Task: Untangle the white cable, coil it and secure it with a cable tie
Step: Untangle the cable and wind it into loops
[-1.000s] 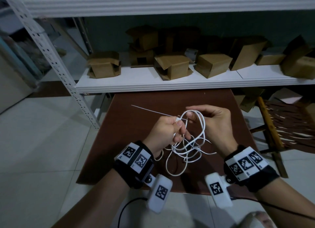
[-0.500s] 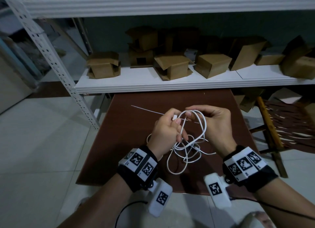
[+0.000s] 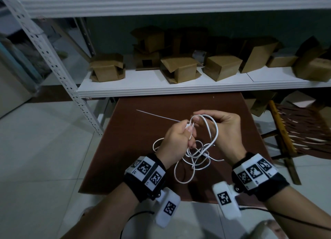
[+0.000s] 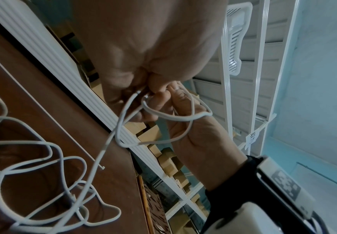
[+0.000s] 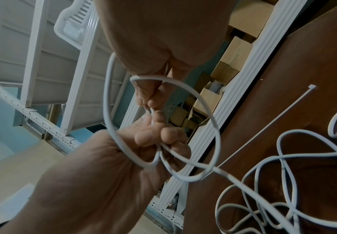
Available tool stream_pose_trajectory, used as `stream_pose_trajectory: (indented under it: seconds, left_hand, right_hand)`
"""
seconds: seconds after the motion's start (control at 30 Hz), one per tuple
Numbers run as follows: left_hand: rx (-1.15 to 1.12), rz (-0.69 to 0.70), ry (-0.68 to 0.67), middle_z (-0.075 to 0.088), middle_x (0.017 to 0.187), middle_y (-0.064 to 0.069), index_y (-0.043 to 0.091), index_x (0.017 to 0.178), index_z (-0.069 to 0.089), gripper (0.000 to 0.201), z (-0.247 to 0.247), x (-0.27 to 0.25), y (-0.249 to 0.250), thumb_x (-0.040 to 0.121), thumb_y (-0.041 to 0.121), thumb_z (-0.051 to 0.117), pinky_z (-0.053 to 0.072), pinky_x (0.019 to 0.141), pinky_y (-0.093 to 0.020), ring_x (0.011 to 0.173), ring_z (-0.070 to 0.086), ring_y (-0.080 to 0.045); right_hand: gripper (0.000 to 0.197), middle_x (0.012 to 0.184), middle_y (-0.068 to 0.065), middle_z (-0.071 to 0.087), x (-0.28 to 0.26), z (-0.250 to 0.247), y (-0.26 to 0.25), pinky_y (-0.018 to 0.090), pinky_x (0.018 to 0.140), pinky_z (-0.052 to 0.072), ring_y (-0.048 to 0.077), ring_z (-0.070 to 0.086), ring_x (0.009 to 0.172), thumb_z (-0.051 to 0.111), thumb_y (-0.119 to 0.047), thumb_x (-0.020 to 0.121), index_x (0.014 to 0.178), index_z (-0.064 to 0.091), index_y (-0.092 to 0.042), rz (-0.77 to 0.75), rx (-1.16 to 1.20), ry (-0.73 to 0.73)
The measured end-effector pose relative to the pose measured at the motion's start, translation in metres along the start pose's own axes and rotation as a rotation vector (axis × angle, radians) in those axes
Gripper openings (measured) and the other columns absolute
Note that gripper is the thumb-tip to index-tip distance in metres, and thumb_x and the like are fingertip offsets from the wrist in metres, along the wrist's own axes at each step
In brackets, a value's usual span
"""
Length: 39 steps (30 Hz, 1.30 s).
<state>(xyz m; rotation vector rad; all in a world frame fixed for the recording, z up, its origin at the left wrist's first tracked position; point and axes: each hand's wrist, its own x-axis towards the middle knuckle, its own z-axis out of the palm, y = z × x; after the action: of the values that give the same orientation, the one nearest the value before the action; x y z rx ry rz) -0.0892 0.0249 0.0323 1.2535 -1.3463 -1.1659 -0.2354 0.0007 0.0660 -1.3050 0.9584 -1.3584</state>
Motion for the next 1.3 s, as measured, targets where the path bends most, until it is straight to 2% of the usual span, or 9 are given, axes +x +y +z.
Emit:
stream_pose_trajectory:
  seconds: [0.07,0.2,0.33,0.4,0.5,0.67,0.83,1.1,1.3]
  left_hand:
    - [-0.089,-0.036,-0.009,0.042,0.06,-0.001,0.008,0.082,0.047,0.035,0.003,-0.002,0.003,0.114,0.006,0.033,0.047,0.057,-0.02,0.06,0.046,-0.021]
    - [-0.214,-0.057,-0.011,0.034,0.063,0.0,0.01,0.086,0.042,0.033,0.008,-0.005,0.006,0.116,0.009,0.027,0.043,0.054,-0.018,0.058,0.039,-0.018]
    - [-0.315,0.006,0.113,0.036,0.061,0.003,0.011,0.082,0.041,0.037,0.008,0.0,0.009,0.116,0.011,0.026,0.041,0.054,-0.018,0.057,0.038,-0.016]
    - [-0.325,0.041,0.18,0.036,0.063,0.0,0.011,0.083,0.04,0.037,0.007,0.003,0.009,0.116,0.011,0.026,0.042,0.055,-0.018,0.058,0.039,-0.017]
    - [-0.311,0.066,0.245,0.035,0.065,-0.002,0.012,0.083,0.04,0.035,0.004,0.007,0.005,0.116,0.018,0.028,0.043,0.056,-0.021,0.06,0.041,-0.017]
    - [-0.246,0.022,0.312,0.044,0.064,0.005,0.016,0.084,0.044,0.03,-0.003,0.012,-0.001,0.108,0.029,0.032,0.044,0.061,-0.03,0.06,0.049,-0.015]
    - [-0.221,-0.034,0.343,0.046,0.063,0.006,0.015,0.082,0.046,0.035,-0.009,0.011,0.001,0.114,0.021,0.031,0.046,0.066,-0.034,0.06,0.051,-0.015]
    - [-1.052,-0.266,0.163,0.032,0.059,0.004,0.013,0.08,0.042,0.035,-0.012,0.004,0.026,0.112,0.01,0.027,0.038,0.049,-0.023,0.048,0.04,-0.01]
    - [-1.102,-0.362,0.073,0.025,0.049,0.01,0.018,0.073,0.04,0.026,-0.013,0.006,0.021,0.096,0.011,0.033,0.017,0.04,-0.02,0.037,0.024,-0.004]
  right_hand:
    - [0.017,0.083,0.014,0.079,0.0,0.0,0.0,0.02,0.06,0.057,0.014,0.074,0.067,0.082,0.005,0.08,0.096,0.077,0.008,0.0,-0.003,-0.006]
    - [0.017,0.073,0.006,0.077,-0.003,0.001,-0.004,0.018,0.047,0.054,0.013,0.071,0.053,0.074,0.008,0.088,0.104,0.073,0.012,0.075,0.08,-0.033]
    - [0.026,0.094,0.02,0.078,0.001,0.003,0.0,0.025,0.065,0.059,0.022,0.073,0.074,0.069,0.0,0.095,0.121,0.069,0.004,0.138,0.118,-0.033]
    - [0.025,0.103,0.03,0.074,0.003,0.006,0.002,0.034,0.067,0.061,0.036,0.069,0.08,0.066,-0.001,0.098,0.121,0.065,0.008,0.201,0.169,-0.04]
    - [0.026,0.101,0.03,0.072,0.004,0.01,0.003,0.037,0.071,0.061,0.039,0.066,0.081,0.061,-0.002,0.1,0.119,0.061,0.016,0.284,0.285,-0.033]
    - [0.059,0.099,0.027,0.072,0.008,0.006,0.006,0.037,0.088,0.053,0.031,0.07,0.09,0.048,-0.047,0.106,0.108,0.071,0.007,0.359,0.298,-0.122]
    - [0.034,0.079,0.017,0.071,0.005,0.007,0.008,0.023,0.07,0.056,0.018,0.068,0.068,0.049,-0.018,0.108,0.105,0.068,0.009,0.186,0.197,-0.152]
    - [0.034,0.055,-0.003,0.034,0.009,0.006,0.006,0.016,0.045,0.03,0.007,0.03,0.044,0.041,-0.019,0.112,0.097,0.064,0.001,0.218,0.234,-0.114]
    - [0.037,0.051,-0.006,0.027,0.012,0.01,0.001,0.025,0.045,0.014,0.006,0.02,0.042,0.038,-0.018,0.112,0.091,0.062,0.0,0.306,0.374,-0.144]
